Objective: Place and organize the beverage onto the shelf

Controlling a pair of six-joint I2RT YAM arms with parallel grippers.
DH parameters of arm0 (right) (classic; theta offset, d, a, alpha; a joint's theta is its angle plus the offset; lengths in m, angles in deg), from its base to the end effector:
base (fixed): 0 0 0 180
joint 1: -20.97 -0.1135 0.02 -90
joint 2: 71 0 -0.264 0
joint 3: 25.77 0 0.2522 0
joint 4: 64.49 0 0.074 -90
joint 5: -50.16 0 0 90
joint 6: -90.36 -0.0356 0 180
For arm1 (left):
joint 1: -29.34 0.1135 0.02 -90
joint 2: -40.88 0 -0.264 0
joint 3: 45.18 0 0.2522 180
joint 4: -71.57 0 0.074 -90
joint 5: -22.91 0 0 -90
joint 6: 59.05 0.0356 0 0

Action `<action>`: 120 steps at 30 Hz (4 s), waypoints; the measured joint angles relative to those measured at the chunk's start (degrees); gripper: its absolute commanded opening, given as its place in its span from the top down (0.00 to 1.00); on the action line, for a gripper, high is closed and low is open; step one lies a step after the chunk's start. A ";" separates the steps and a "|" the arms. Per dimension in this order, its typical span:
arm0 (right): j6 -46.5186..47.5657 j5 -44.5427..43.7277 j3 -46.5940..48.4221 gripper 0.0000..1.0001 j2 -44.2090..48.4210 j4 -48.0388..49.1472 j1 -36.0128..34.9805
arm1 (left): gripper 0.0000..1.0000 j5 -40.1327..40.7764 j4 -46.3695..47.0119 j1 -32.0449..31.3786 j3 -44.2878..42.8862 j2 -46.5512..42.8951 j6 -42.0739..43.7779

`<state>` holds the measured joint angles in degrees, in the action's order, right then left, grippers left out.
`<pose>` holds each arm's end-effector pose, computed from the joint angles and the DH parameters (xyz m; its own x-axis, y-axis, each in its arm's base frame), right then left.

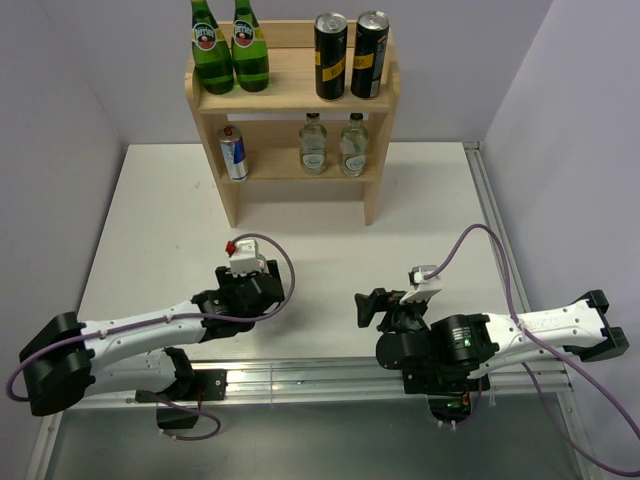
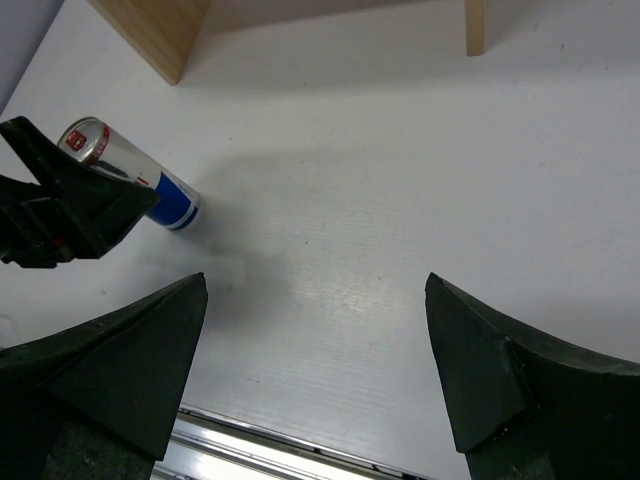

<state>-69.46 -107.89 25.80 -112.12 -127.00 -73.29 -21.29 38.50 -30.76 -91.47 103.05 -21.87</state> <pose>0.0238 0.1249 0.2640 -0.3694 0.2364 -0.8987 -0.1982 0.9248 0.3248 0.1239 -0.1643 0.2034 -0.5217 -0.2070 -0.8276 -0.0761 0.9775 -0.1965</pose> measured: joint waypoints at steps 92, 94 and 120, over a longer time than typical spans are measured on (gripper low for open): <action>-3.82 -0.52 -1.90 0.04 3.67 -3.82 -0.11 | 0.47 0.59 17.68 21.40 -51.08 33.38 38.12; -3.80 -0.52 -1.90 0.04 3.67 -3.82 -0.11 | 0.44 0.57 17.70 21.44 -51.08 33.38 38.10; -3.82 -0.52 -1.92 0.04 3.67 -3.82 -0.11 | 0.30 0.59 19.02 21.66 -51.08 33.70 36.76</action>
<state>-73.29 -108.42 23.87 -108.45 -130.83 -73.40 -20.70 57.51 -9.10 -142.55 136.75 14.89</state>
